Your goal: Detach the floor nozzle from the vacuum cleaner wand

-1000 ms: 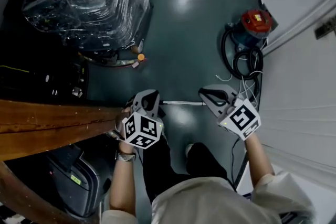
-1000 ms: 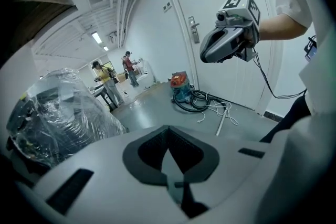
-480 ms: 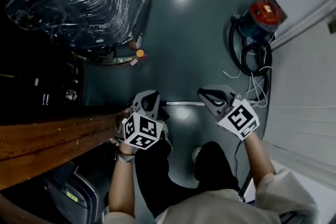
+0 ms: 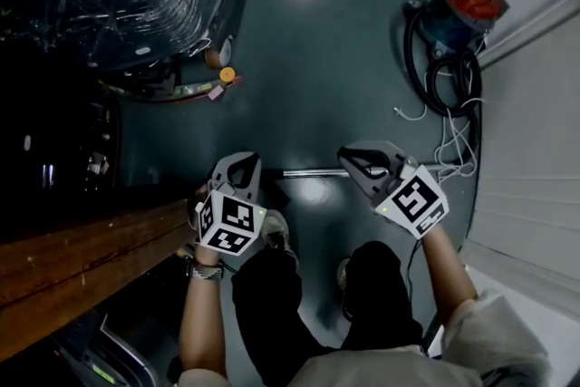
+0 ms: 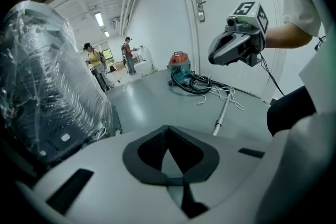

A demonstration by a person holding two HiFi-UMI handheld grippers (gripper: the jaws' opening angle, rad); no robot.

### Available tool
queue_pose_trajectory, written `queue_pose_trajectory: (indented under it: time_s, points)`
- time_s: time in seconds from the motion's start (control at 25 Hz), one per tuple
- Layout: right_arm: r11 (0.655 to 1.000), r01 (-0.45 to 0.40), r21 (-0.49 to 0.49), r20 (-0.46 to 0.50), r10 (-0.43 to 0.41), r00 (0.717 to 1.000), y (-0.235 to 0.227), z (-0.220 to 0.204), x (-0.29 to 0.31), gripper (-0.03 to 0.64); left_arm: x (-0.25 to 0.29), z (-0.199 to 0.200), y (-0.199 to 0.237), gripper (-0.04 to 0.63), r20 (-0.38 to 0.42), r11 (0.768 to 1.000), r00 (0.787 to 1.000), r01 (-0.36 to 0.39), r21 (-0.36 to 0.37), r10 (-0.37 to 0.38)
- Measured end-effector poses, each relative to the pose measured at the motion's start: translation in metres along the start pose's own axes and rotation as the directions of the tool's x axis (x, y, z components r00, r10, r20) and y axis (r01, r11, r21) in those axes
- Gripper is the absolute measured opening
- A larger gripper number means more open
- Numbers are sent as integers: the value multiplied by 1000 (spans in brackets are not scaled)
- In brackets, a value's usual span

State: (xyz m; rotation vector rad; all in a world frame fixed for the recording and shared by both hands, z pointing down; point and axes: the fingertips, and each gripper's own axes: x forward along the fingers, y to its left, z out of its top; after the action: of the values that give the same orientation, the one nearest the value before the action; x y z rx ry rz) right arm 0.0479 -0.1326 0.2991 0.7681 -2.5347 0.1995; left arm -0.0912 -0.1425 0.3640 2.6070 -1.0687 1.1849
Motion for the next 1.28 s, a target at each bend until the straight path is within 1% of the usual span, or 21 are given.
queue_pose_trajectory:
  time_s: [0.2,0.32,0.52,0.64,0.76,0.84,0.96,1.16,1.28]
  points:
    - [1000,7,16,-1,-7,1000,-3,-58,37,31,43,-51,-15,0,1,1000,1000,14,-11,-14]
    - [1000,-4,18,0,4,1000,-4,-87,56,31,67,-76,-22,-1,-1,1000,1000,23,-15,-23]
    - [1000,-12,11,20,12,1000,-7,-122,84,29,96,-104,-29,0,40,998,998,58,-6,-58]
    - [1000,-22,1,17,22,1000,-7,-144,99,29,111,-119,-32,-1,34,998,997,68,11,-68]
    - [999,-48,-6,16,48,999,-6,-163,113,29,128,-133,-43,-2,24,995,995,96,23,-97]
    - [998,-69,-6,11,69,998,-3,-177,123,29,138,-141,-51,-1,20,992,993,116,44,-117]
    - [994,-107,-10,-26,107,994,3,-201,137,29,149,-152,-64,-2,15,989,990,136,55,-137]
    - [987,-159,16,-63,159,985,13,-235,165,31,171,-180,-67,-1,-36,984,989,148,96,-146]
    - [984,-175,21,-90,176,980,13,-255,184,31,188,-195,-62,0,-31,987,991,133,87,-131]
